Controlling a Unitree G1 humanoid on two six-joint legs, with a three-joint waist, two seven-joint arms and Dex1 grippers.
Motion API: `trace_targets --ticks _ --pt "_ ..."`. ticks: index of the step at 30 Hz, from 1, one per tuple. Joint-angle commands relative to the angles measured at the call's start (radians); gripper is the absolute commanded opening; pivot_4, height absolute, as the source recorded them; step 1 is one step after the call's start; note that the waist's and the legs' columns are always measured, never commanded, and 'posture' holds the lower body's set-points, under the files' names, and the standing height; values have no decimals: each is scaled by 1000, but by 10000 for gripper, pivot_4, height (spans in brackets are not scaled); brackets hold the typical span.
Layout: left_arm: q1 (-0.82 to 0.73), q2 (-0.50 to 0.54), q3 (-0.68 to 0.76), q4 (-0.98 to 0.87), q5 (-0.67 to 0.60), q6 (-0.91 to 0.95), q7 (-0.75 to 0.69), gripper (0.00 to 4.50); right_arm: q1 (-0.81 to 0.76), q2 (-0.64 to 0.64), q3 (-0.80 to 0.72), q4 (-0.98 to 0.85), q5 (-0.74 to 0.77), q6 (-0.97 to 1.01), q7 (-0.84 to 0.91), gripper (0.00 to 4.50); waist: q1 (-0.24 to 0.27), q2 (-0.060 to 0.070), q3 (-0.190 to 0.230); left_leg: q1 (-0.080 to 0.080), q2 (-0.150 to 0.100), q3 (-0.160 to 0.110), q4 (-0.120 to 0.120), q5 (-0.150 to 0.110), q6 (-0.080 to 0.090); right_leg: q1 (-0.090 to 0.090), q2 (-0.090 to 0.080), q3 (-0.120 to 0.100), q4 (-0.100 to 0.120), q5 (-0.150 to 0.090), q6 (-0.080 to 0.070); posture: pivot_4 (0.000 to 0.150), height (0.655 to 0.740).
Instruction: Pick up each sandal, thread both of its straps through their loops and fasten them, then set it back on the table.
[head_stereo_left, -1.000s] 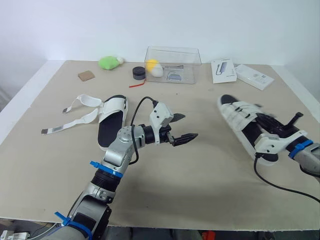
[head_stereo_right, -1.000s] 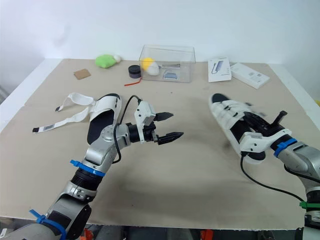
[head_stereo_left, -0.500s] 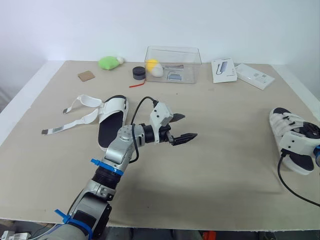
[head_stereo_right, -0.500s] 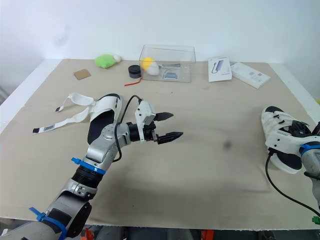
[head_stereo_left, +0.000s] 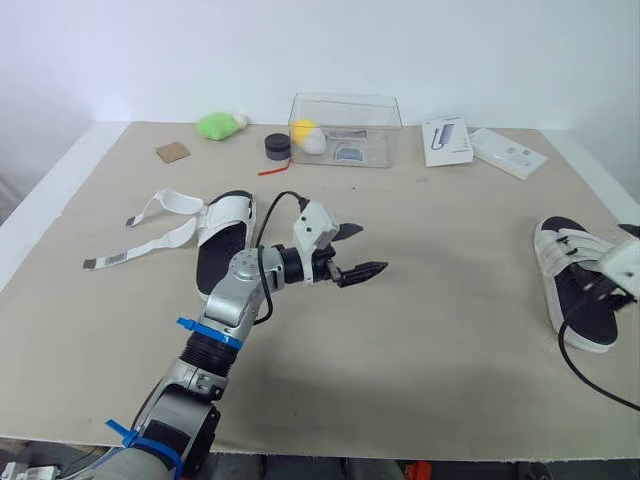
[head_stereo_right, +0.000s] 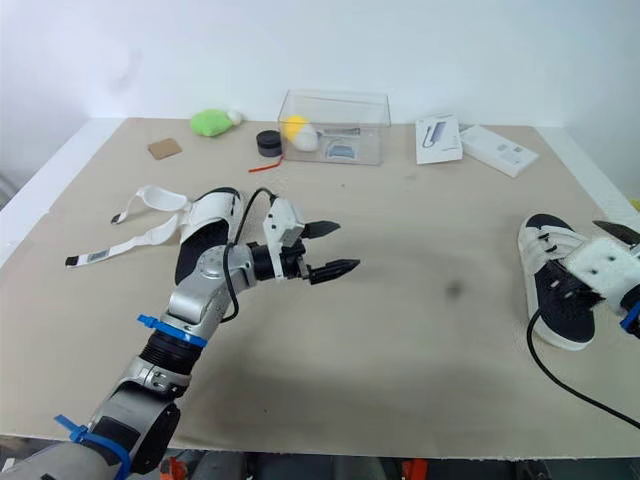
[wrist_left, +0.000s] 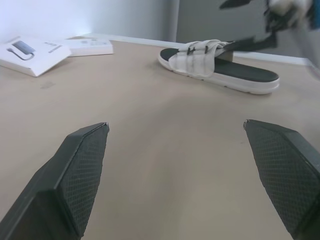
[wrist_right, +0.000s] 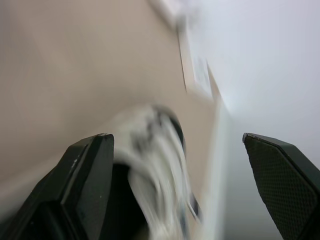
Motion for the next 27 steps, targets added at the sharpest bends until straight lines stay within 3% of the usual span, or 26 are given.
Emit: trace_targets --ticks 1,7,17,22,27 --pt "15 45 40 -68 16 -16 33 45000 -25 42 17 -225 234 242 45 43989 0 1 0 0 0 0 0 0 0 0 0 0 0 0 0 1500 7400" --pt "87 224 132 -201 105 -4 143 45000 -227 229 281 -484 460 562 -11 43989 -6 0 0 0 1 0 0 0 0 -1 0 0 0 1 -3 1500 7400" --pt "309 428 268 -436 246 49 328 45000 -446 438 499 -363 406 591 31 43989 31 -2 1 -9 3 -2 -1 0 -1 -10 2 -3 0 3 -1 1500 7400" --pt "336 480 211 -383 413 -26 420 45000 -485 482 546 -316 369 569 70 43989 40 -2 1 -11 3 -3 0 0 -1 -11 2 -6 0 3 -2 1500 7400" --pt "246 444 142 -225 511 -119 518 45000 -518 517 566 -280 329 544 84 43989 38 -3 1 -10 4 -3 0 2 -1 -11 3 -6 1 5 -5 1500 7400"
